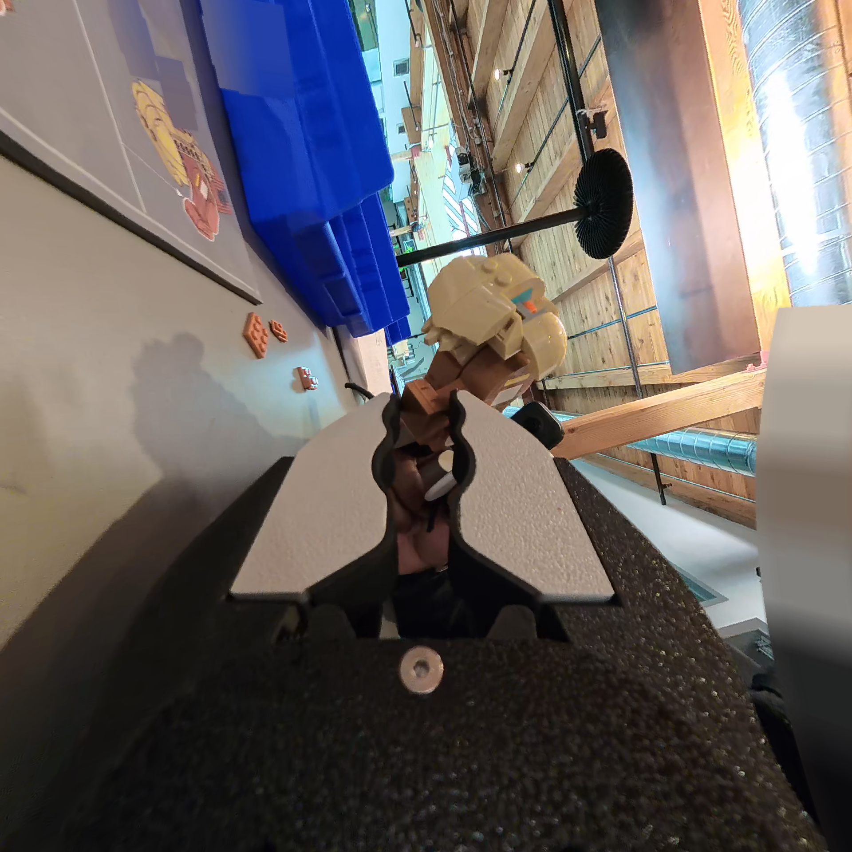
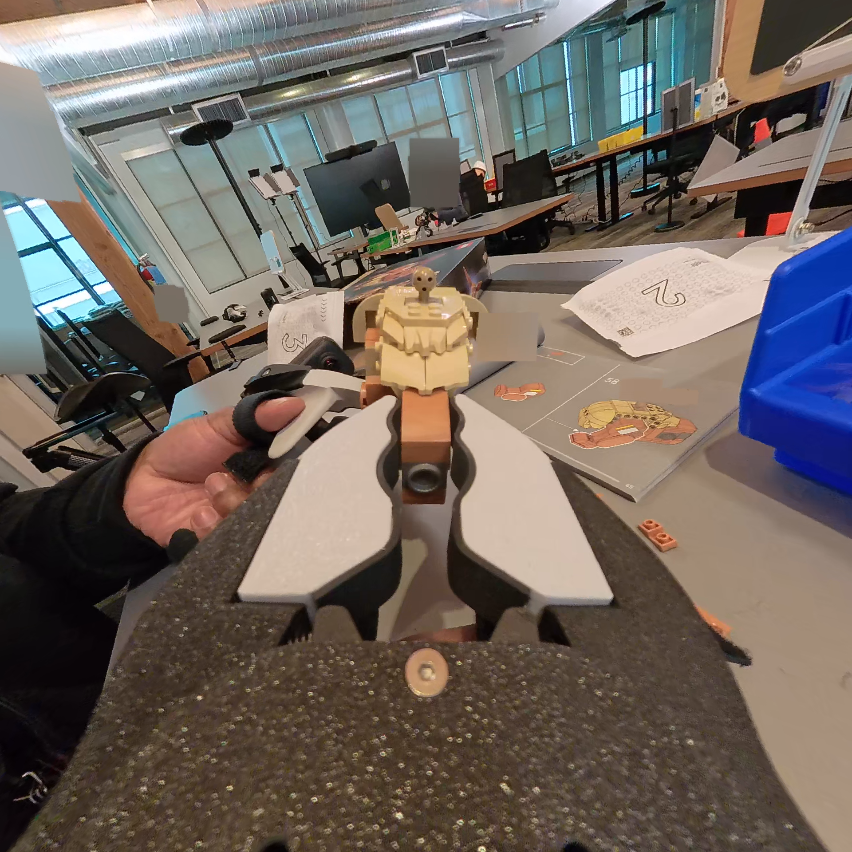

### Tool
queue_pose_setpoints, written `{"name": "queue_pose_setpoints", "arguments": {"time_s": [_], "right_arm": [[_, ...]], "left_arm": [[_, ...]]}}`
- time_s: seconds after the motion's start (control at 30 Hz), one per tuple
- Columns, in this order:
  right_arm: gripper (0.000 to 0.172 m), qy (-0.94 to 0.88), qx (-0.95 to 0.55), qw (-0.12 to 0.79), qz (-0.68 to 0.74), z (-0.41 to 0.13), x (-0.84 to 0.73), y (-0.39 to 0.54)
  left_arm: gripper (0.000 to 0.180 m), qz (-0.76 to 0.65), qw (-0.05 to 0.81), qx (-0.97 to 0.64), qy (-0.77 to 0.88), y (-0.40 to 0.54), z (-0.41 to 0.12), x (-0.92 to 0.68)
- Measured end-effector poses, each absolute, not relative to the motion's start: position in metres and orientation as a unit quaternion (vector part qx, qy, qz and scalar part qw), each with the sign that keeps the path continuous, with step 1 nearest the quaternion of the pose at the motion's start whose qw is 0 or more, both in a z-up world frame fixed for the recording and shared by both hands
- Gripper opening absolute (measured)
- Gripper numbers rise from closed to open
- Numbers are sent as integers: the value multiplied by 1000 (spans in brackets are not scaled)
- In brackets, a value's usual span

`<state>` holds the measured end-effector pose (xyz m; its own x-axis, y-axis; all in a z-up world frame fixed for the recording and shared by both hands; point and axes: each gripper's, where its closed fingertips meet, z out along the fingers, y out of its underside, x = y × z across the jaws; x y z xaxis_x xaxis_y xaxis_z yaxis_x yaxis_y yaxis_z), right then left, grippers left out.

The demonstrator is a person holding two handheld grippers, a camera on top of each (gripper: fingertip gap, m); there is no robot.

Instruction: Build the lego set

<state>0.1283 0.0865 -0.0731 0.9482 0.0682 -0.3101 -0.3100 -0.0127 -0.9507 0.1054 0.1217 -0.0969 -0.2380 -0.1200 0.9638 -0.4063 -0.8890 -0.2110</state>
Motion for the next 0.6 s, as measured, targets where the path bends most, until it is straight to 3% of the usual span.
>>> {"name": "queue_pose_setpoints", "arguments": {"time_s": [0.6], "right_arm": [[18,89,-699,698,127,-74,129,87]], "left_arm": [[19,753,116,619,-192,118,-103,107]]}}
